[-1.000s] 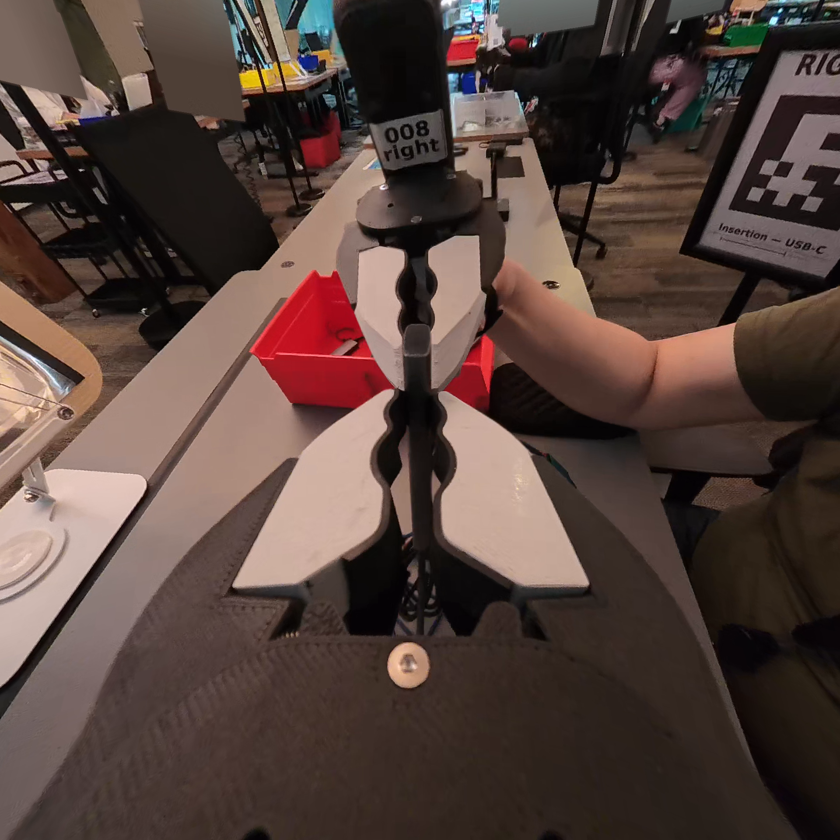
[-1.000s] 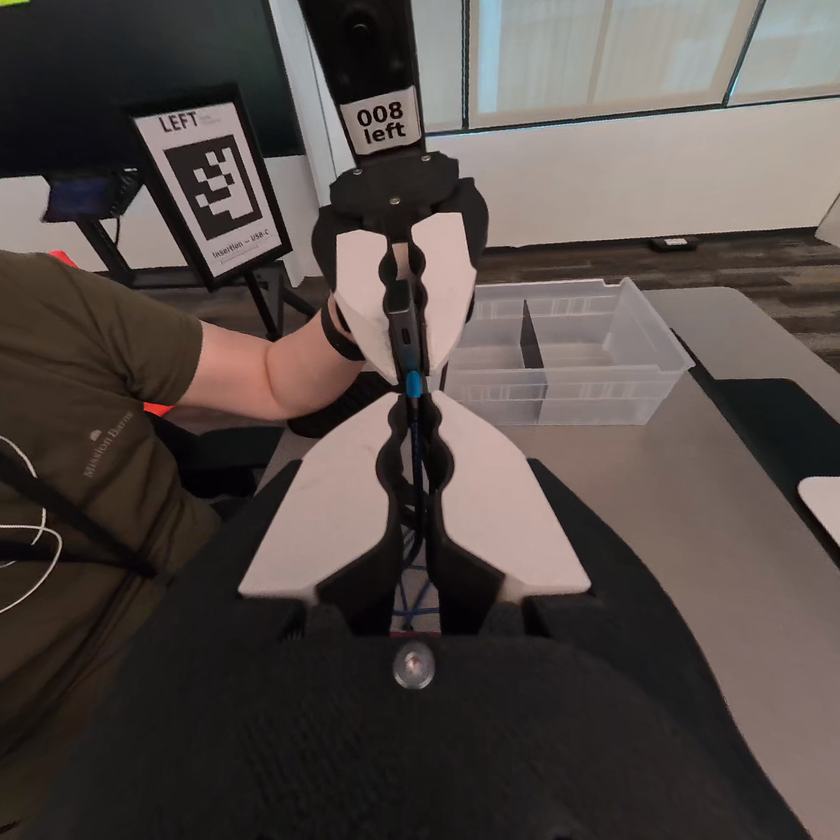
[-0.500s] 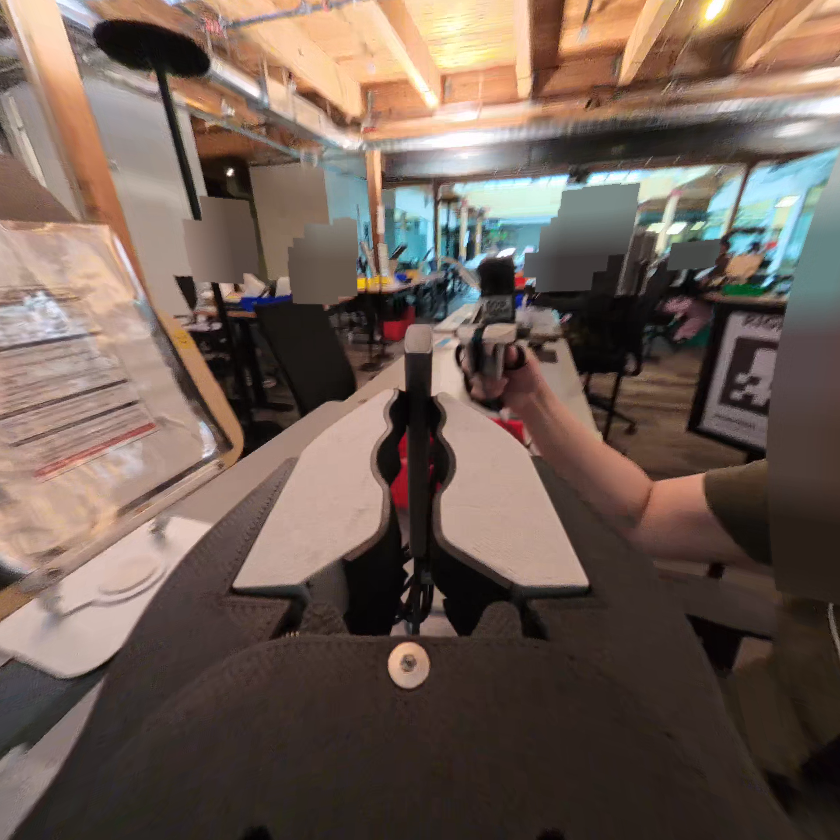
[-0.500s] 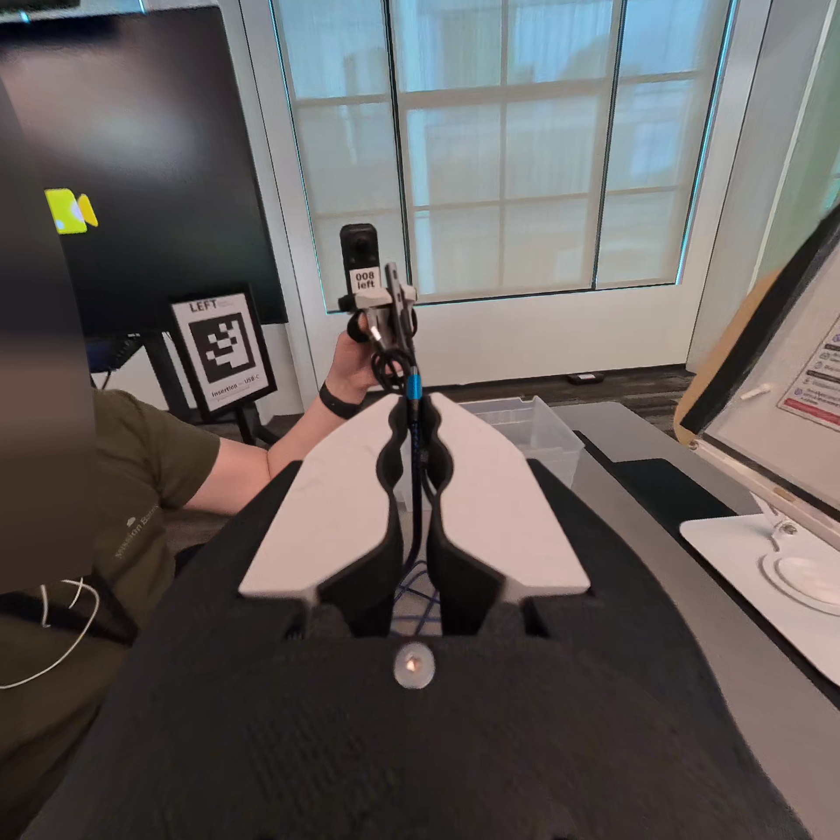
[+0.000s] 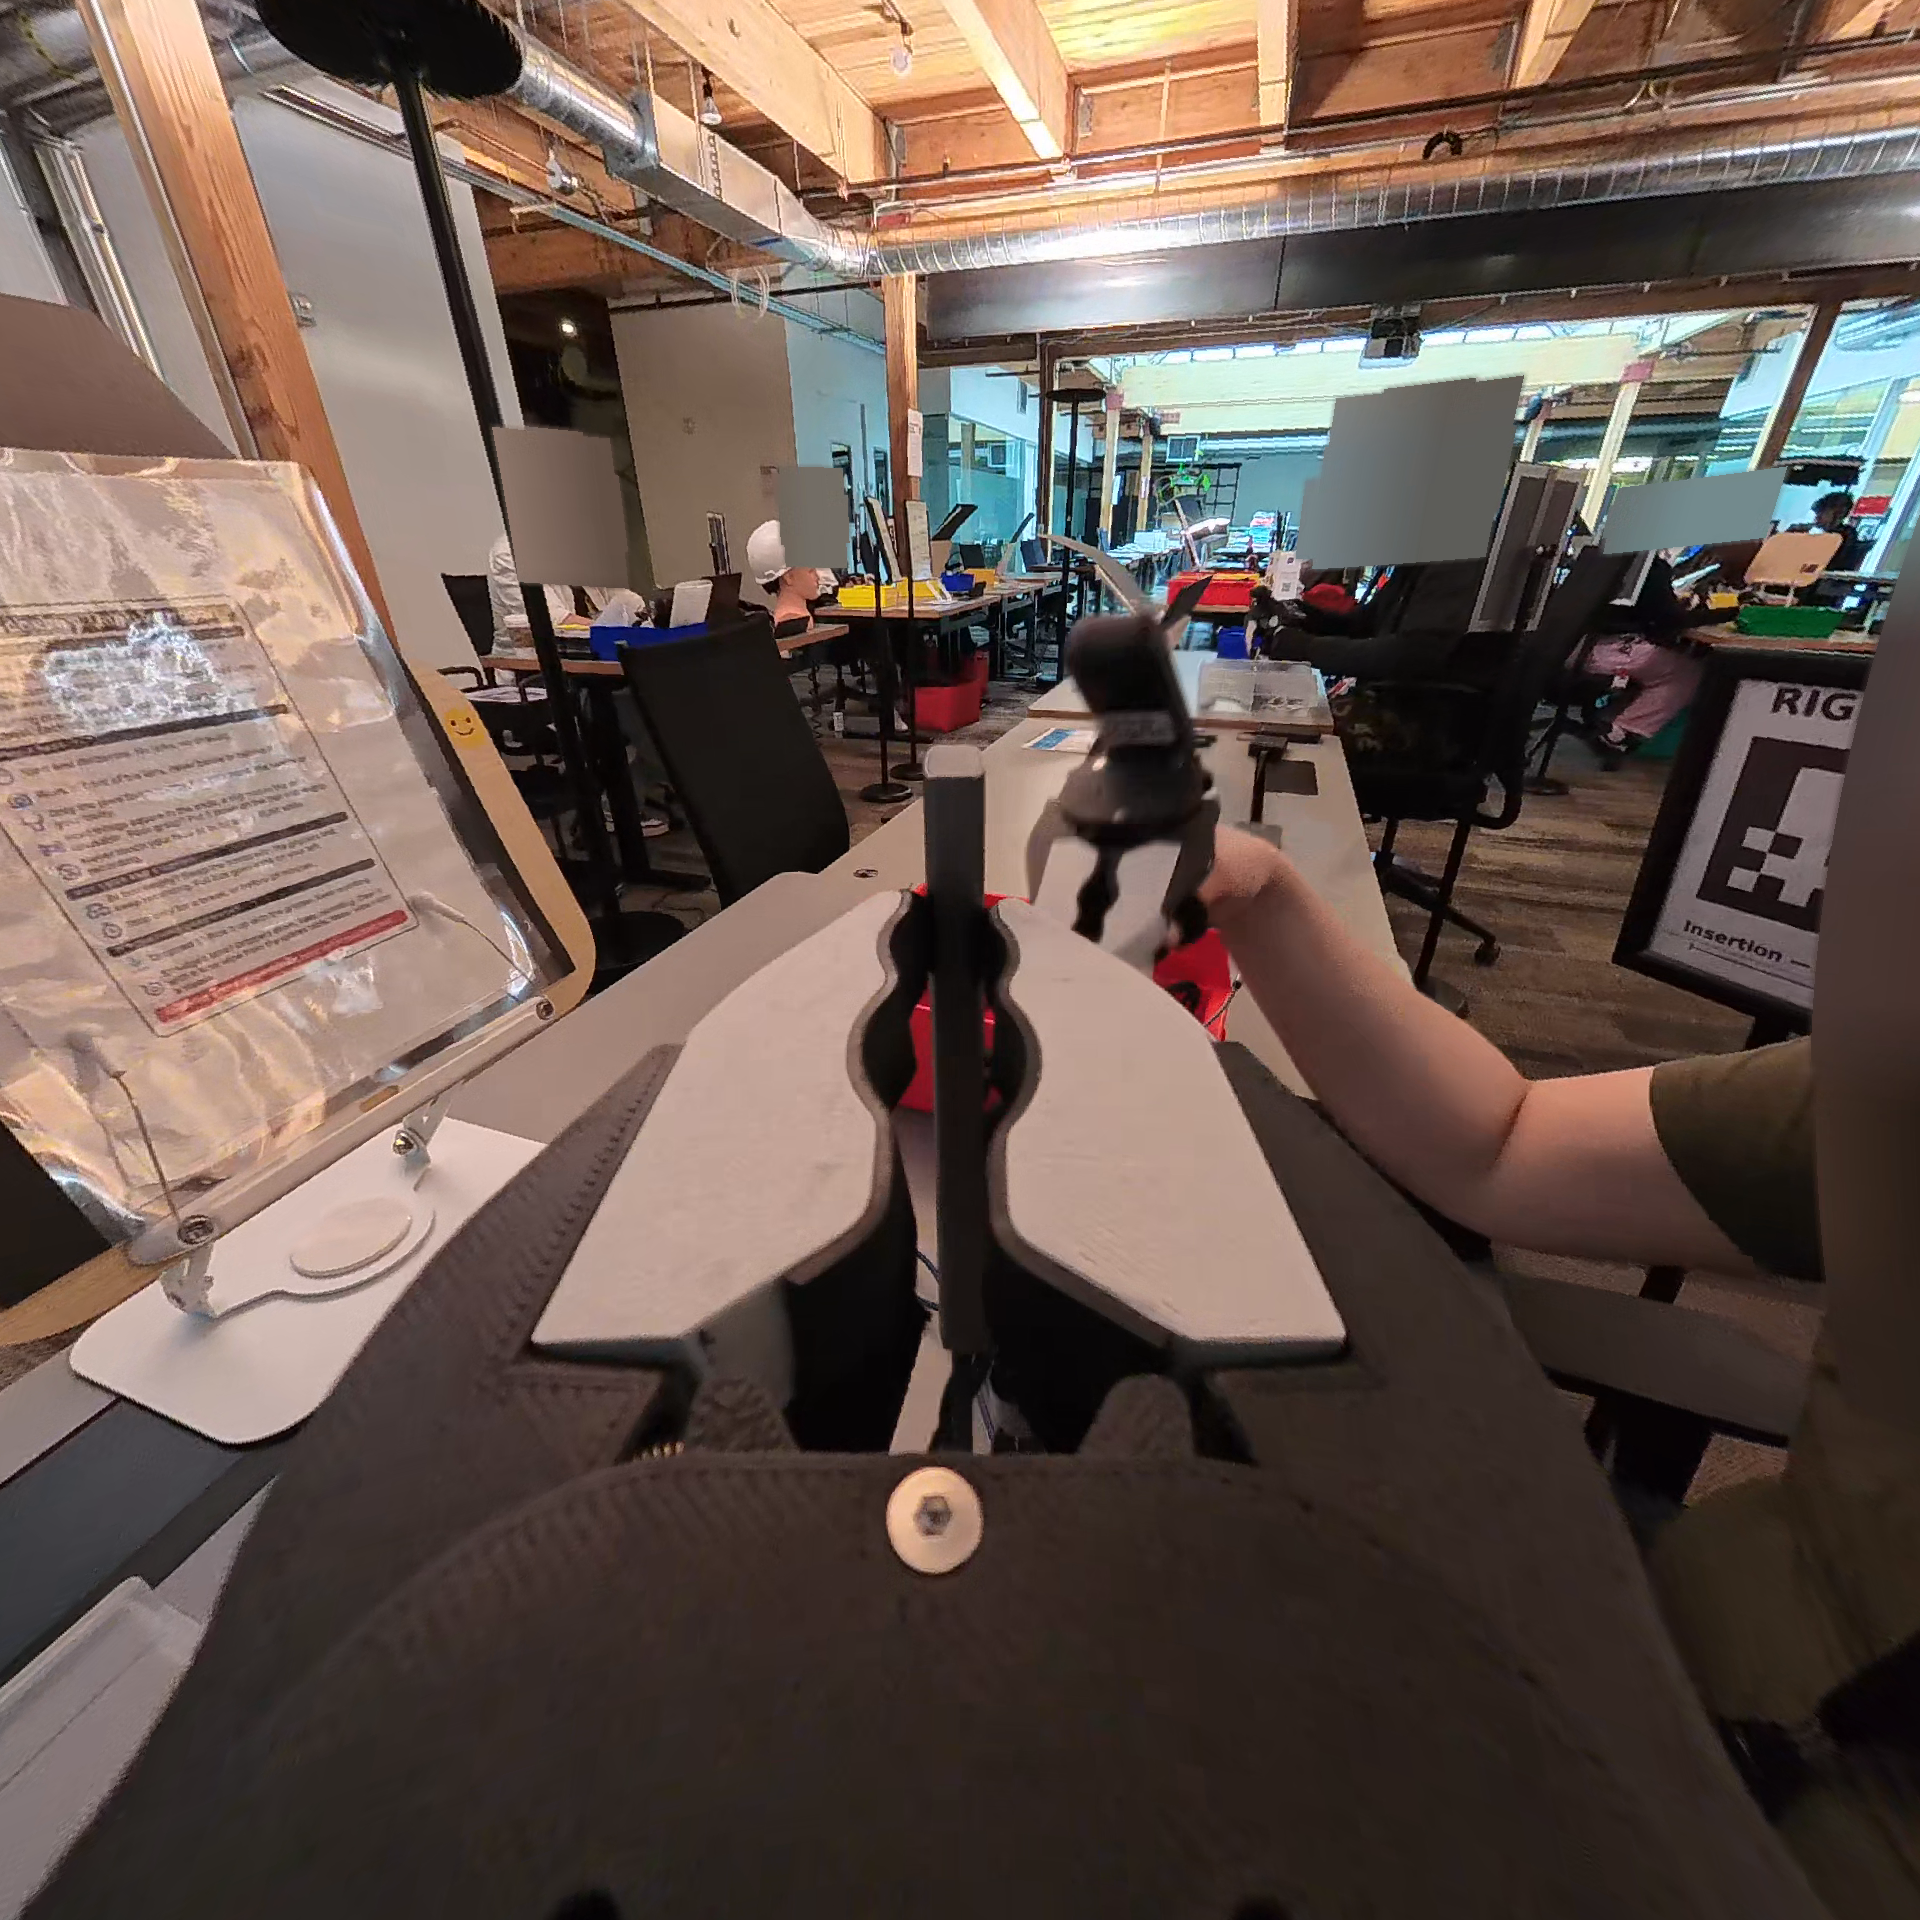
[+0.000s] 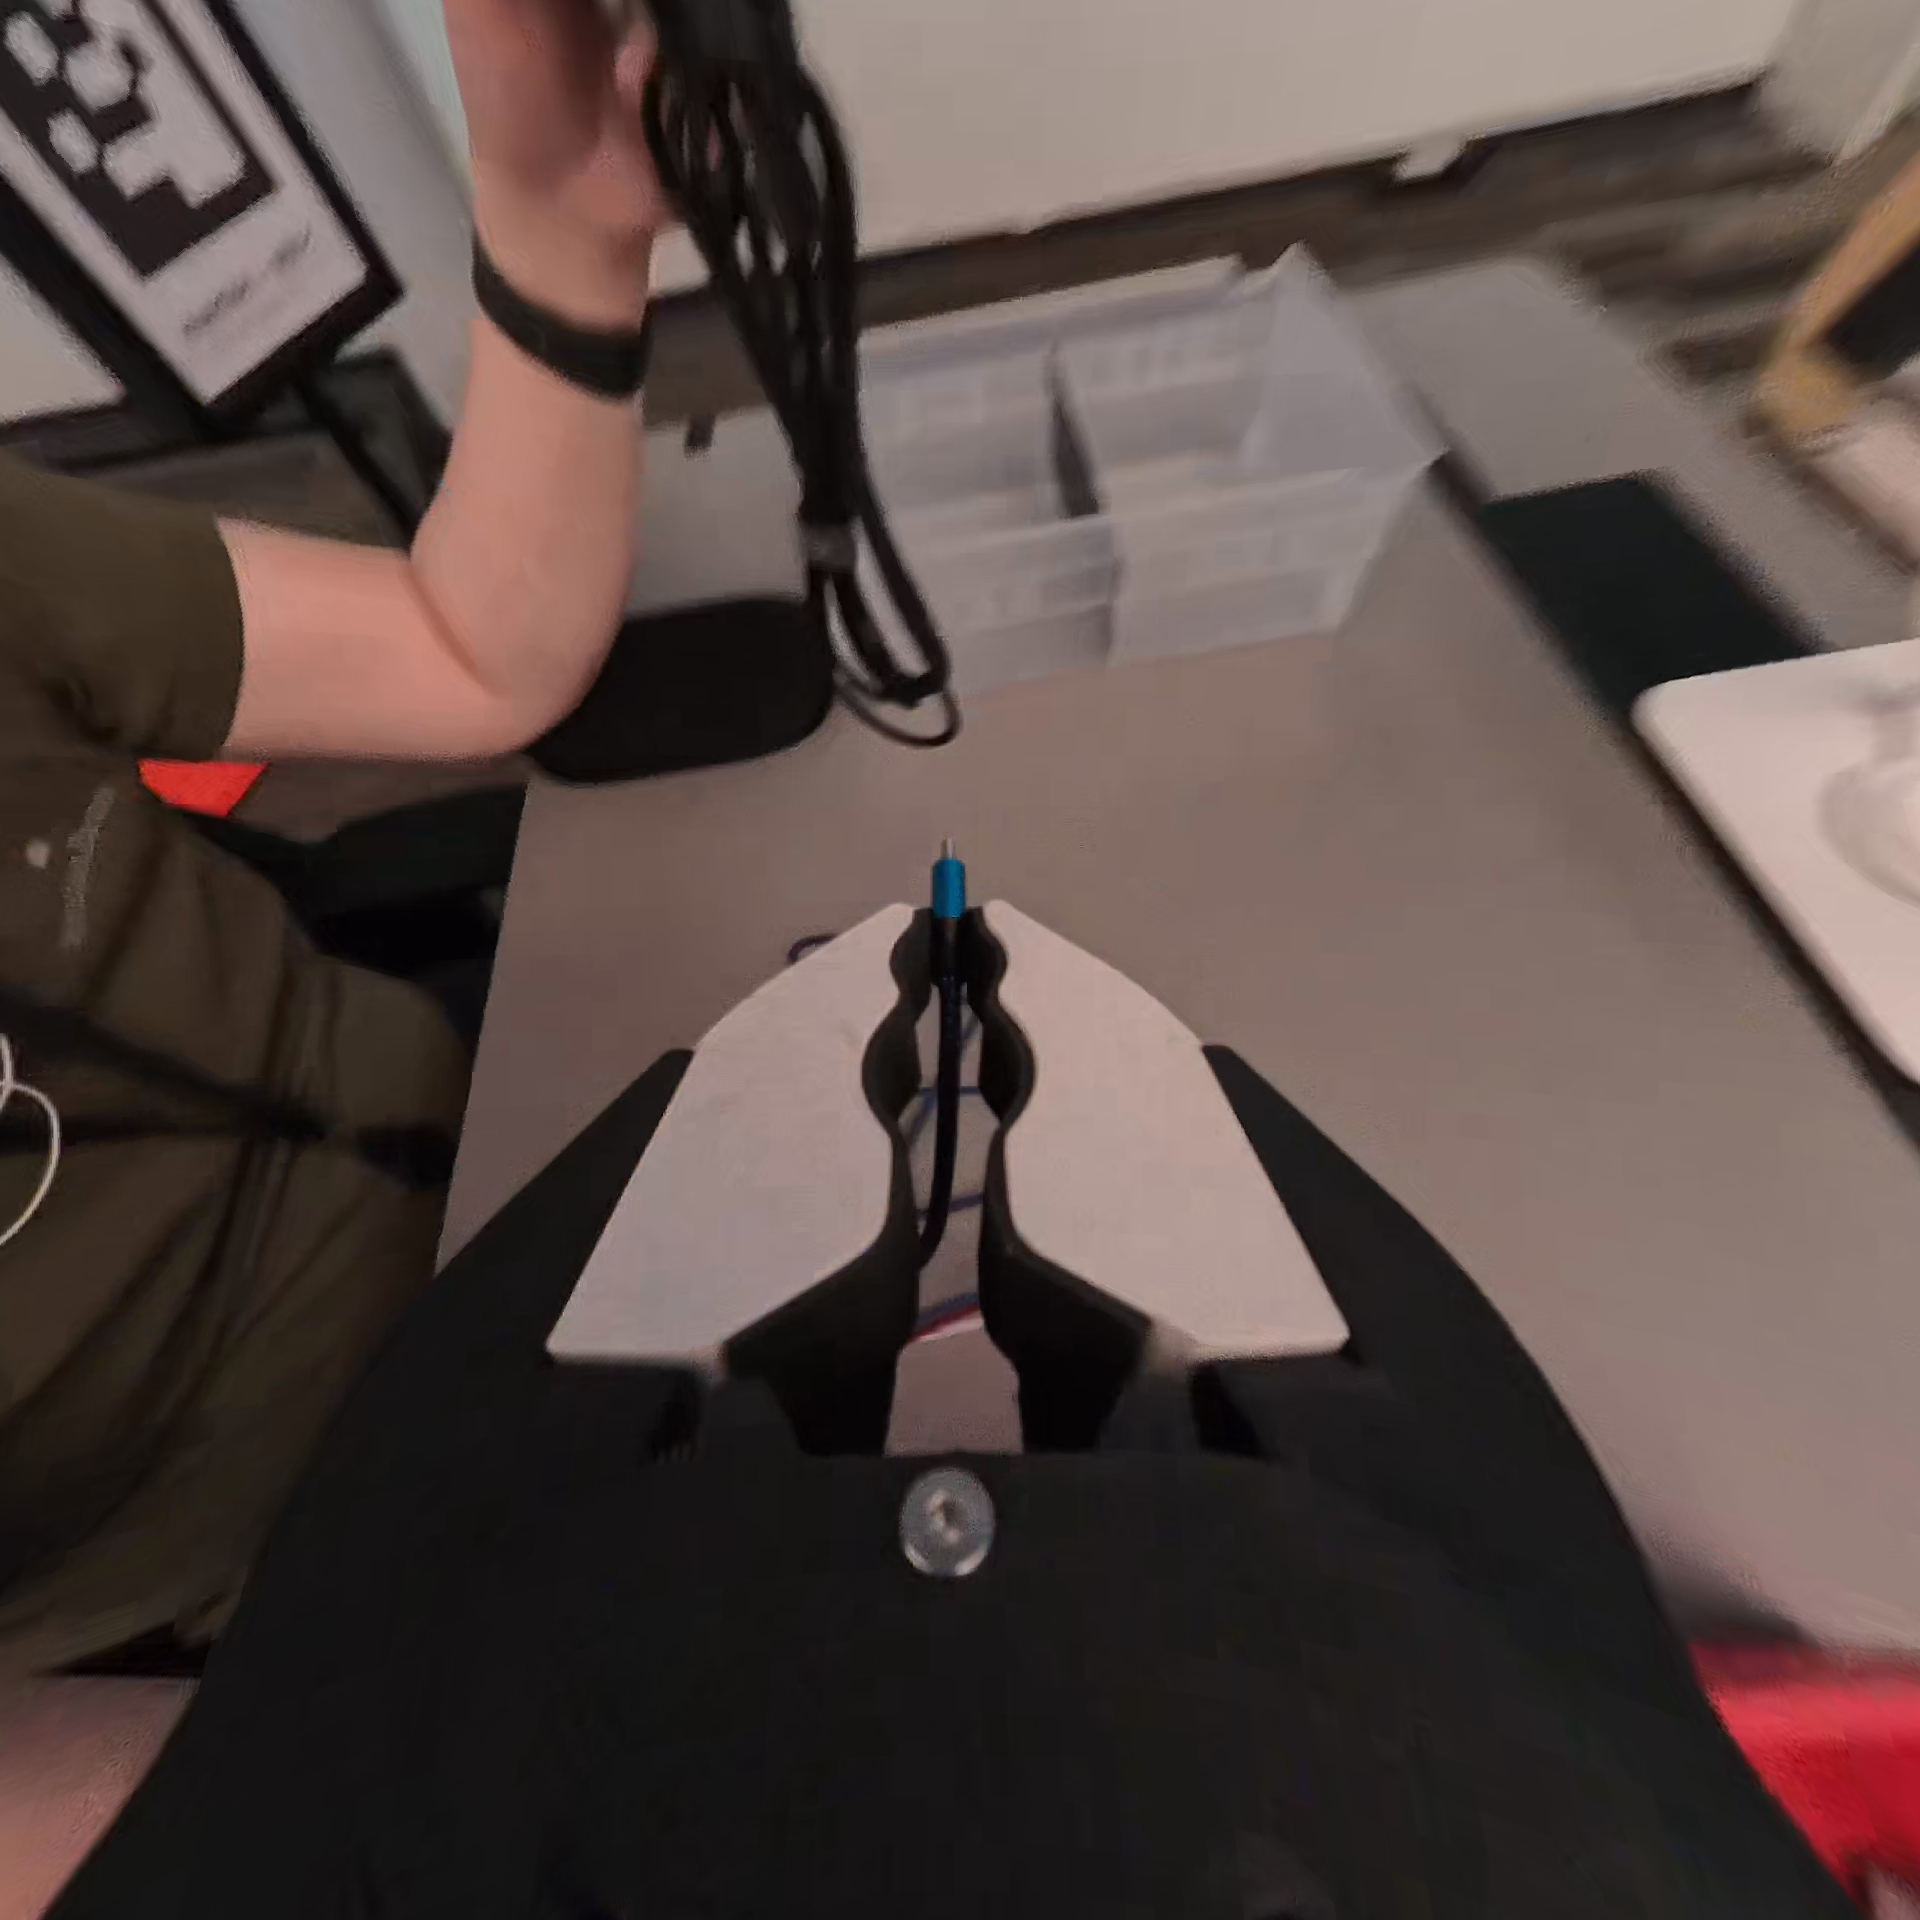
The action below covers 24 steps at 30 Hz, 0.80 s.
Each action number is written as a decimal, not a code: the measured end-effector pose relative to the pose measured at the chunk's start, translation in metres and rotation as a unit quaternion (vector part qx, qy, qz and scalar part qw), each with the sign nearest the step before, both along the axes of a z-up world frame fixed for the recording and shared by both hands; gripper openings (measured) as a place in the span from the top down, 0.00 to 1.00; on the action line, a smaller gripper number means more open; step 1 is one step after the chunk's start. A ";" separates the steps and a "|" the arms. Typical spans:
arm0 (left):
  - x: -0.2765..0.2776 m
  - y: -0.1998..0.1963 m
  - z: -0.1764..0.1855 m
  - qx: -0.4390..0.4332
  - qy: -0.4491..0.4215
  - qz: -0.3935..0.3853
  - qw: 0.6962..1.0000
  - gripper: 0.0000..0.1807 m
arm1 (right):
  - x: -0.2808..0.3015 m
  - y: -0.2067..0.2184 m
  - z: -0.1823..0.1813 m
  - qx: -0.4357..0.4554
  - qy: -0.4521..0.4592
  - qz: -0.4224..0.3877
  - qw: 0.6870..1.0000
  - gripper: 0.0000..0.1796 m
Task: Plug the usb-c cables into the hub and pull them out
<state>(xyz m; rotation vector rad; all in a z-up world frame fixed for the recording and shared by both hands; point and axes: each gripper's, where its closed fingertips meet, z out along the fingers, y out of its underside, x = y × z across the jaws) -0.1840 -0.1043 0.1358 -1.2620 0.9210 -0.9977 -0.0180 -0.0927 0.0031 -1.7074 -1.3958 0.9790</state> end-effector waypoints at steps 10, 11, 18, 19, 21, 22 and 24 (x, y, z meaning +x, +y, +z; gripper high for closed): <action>0.003 0.008 -0.011 -0.008 0.027 0.006 1.000 0.95 | -0.118 -0.005 -0.126 -0.172 -0.083 0.083 0.978 0.97; 0.004 0.008 -0.012 -0.010 0.028 0.003 1.000 0.95 | -0.120 -0.005 -0.131 -0.161 -0.086 0.088 0.979 0.96; 0.013 0.011 -0.021 -0.027 0.039 -0.013 0.999 0.94 | -0.117 -0.019 -0.127 -0.100 -0.080 0.146 0.981 0.83; 0.014 0.011 -0.022 -0.028 0.041 -0.015 0.999 0.94 | -0.113 -0.018 -0.127 -0.089 -0.089 0.146 0.981 0.82; 0.017 0.011 -0.024 -0.029 0.047 -0.017 0.998 0.95 | -0.101 -0.014 -0.135 -0.066 -0.131 0.136 0.980 0.80; 0.018 0.010 -0.025 -0.029 0.051 -0.018 0.998 0.95 | -0.092 -0.011 -0.141 -0.048 -0.165 0.130 0.977 0.79; 0.020 0.009 -0.026 -0.030 0.053 -0.021 0.998 0.95 | -0.078 -0.003 -0.149 -0.006 -0.212 0.114 0.971 0.79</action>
